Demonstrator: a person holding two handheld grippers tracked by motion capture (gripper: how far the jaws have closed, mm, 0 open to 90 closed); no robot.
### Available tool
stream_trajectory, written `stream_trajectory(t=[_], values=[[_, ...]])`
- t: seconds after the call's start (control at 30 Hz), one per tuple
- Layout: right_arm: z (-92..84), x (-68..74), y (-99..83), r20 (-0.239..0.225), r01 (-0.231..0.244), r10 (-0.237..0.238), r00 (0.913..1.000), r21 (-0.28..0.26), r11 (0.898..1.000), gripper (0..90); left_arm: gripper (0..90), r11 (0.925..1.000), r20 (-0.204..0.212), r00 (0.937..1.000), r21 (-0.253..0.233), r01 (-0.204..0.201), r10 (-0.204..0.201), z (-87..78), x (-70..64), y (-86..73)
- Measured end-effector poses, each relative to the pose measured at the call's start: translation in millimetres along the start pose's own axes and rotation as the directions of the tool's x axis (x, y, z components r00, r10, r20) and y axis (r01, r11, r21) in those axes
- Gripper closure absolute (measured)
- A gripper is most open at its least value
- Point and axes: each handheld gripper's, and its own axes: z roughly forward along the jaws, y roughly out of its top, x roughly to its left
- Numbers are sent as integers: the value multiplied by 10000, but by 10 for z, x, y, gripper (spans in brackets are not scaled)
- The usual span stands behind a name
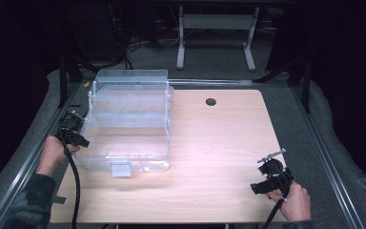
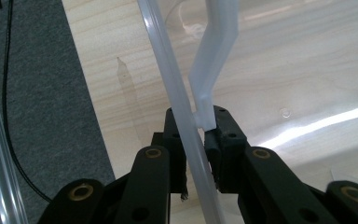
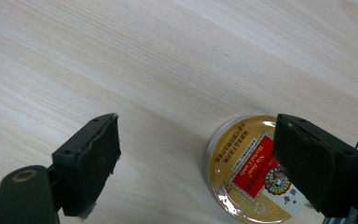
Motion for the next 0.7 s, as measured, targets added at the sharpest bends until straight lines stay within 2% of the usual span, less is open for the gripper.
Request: stream_trajectory(t=[0.13, 0.2, 0.3, 0.7], values=[[6, 13, 14, -57, -3, 3, 10000, -22, 10000, 145, 781, 10000, 5, 10000, -20, -42, 42, -1, -29, -7], [6, 26, 24, 99, 38, -38, 9999, 14, 10000, 145, 780, 10000, 19, 10000, -8, -55, 55, -2, -47, -7], [6, 28, 32, -72, 52, -52, 10000, -18, 10000, 145, 779, 9999, 52, 9999, -5, -119, 119, -2, -78, -5], [-4, 37, 37, -19, 63, -63, 10000, -16, 10000, 146, 768, 9998, 97, 9997, -79, -206, 207, -5, -289, -21]])
